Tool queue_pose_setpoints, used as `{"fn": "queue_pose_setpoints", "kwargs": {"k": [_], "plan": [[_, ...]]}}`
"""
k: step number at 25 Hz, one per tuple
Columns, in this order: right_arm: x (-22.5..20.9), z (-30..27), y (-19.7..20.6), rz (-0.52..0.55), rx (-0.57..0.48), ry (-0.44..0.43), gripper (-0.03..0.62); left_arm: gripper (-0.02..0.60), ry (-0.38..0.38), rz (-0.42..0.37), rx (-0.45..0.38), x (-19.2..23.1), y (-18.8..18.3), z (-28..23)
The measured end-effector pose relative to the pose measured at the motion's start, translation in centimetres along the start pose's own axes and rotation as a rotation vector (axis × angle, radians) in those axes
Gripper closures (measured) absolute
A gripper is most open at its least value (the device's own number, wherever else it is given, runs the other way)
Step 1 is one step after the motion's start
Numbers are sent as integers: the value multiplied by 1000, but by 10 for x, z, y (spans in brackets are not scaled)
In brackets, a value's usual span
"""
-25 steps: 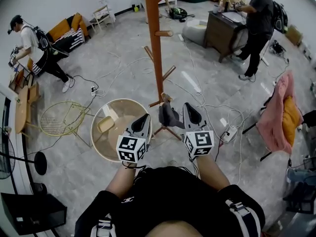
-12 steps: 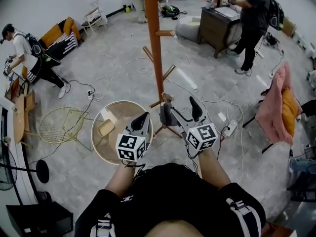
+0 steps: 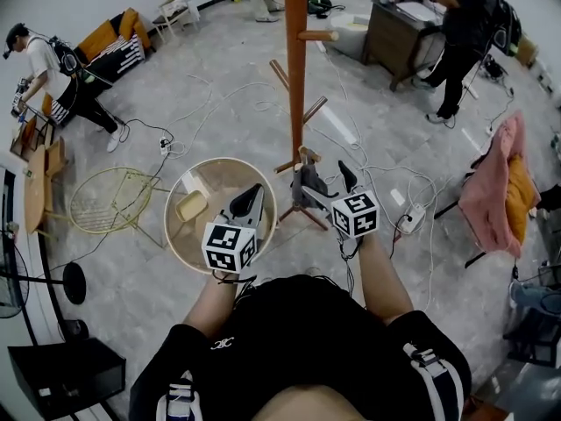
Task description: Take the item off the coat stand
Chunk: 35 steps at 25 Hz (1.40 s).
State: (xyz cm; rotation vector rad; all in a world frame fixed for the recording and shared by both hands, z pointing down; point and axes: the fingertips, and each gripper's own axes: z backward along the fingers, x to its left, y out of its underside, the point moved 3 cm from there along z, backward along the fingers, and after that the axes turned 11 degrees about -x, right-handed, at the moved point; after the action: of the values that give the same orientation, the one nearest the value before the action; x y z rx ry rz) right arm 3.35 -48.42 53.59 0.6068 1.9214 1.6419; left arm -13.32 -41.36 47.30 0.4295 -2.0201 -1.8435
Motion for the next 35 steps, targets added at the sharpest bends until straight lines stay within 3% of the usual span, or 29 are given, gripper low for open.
{"fn": "queue_pose_setpoints", "kwargs": {"k": [9, 12, 13, 15, 18, 26, 35], "plan": [[-4, -29, 72, -37, 208, 28, 140, 566, -51, -3, 11, 19, 7, 12], [-1, -34, 86, -40, 255, 38, 204, 565, -61, -2, 14, 24, 8, 17], [-2, -33, 89, -31, 273, 58, 280, 566, -64, -1, 16, 26, 9, 17], [-7, -29, 91, 1, 292, 109, 548, 566, -65, 0, 22, 25, 11, 17], [-7, -26, 88, 24, 281, 127, 551, 566, -64, 4, 25, 27, 13, 18], [1, -19, 71, -41, 191, 187, 553, 566, -30, 14, 25, 28, 13, 19], [0, 5, 10, -39, 36, 263, 553, 566, 3, 34, 22, 27, 13, 13]]}}
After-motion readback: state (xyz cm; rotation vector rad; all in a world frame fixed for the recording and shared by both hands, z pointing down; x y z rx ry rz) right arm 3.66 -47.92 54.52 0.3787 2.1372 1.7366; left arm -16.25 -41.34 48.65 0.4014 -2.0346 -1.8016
